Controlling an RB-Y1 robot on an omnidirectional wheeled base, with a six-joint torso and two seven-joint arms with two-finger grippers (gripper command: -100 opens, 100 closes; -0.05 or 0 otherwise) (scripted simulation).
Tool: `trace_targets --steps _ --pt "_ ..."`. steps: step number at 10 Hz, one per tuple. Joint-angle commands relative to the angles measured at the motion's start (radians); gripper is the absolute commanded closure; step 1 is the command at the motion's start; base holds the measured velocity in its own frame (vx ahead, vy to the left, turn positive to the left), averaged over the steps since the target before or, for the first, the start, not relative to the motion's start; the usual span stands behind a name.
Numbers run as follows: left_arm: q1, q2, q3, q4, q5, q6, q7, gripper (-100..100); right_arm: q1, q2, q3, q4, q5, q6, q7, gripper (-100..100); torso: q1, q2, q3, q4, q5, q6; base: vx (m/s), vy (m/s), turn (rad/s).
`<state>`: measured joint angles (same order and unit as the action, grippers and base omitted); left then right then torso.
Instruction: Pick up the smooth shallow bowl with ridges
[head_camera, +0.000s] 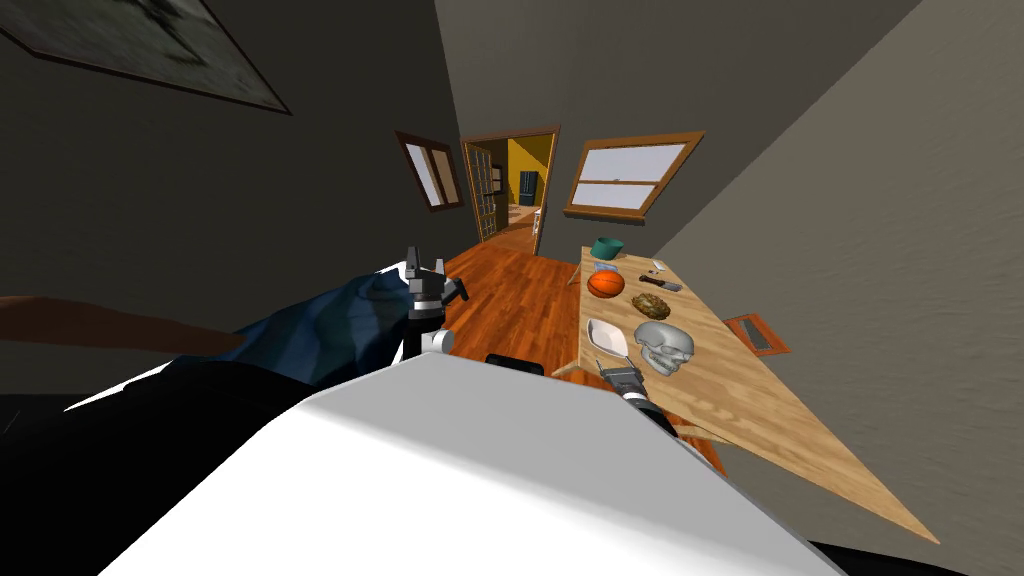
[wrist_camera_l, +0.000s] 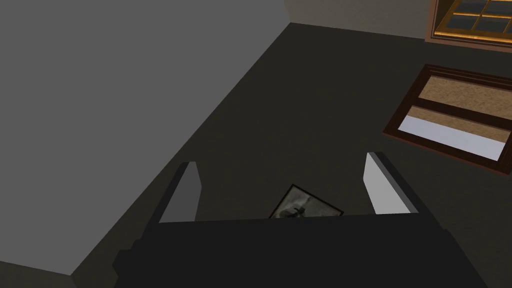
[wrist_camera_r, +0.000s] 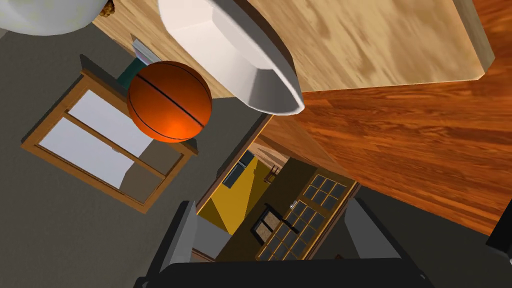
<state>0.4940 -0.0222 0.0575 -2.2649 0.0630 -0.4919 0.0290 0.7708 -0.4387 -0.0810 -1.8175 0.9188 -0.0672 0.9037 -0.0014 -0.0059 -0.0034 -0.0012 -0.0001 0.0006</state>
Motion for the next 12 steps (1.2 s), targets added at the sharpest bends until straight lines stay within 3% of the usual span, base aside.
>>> trace_targets --steps 1,2,4,8,12 --pt "0.000 0.000 0.000 0.000 0.000 0.000 0.000 0 0.014 -0.011 0.010 0.027 0.039 0.020 0.050 -100 0.000 0.000 0.000 0.000 0.000 0.000 0.085 -0.015 0.086" --pt "0.000 0.000 0.000 0.000 0.000 0.000 0.000 0 0.014 -0.011 0.010 0.027 0.039 0.020 0.053 -100 0.000 0.000 0.000 0.000 0.000 0.000 0.072 -0.021 0.051" --pt "0.000 0.000 0.000 0.000 0.000 0.000 0.000 0 0.047 -0.036 0.037 0.053 0.100 0.068 0.117 -100 -0.001 0.000 0.000 0.000 0.000 0.000 0.121 -0.050 0.102" --pt "0.000 0.000 0.000 0.000 0.000 0.000 0.000 0 0.077 -0.059 0.067 0.076 0.152 0.110 0.198 -100 -0.002 -0.004 -0.002 -0.001 0.000 0.000 0.126 -0.036 0.056" --pt "0.000 0.000 0.000 0.000 0.000 0.000 0.000 0 0.128 -0.095 0.126 0.112 0.230 0.173 0.305 -100 -0.003 -0.003 -0.001 0.000 0.000 0.000 0.120 -0.053 0.065"
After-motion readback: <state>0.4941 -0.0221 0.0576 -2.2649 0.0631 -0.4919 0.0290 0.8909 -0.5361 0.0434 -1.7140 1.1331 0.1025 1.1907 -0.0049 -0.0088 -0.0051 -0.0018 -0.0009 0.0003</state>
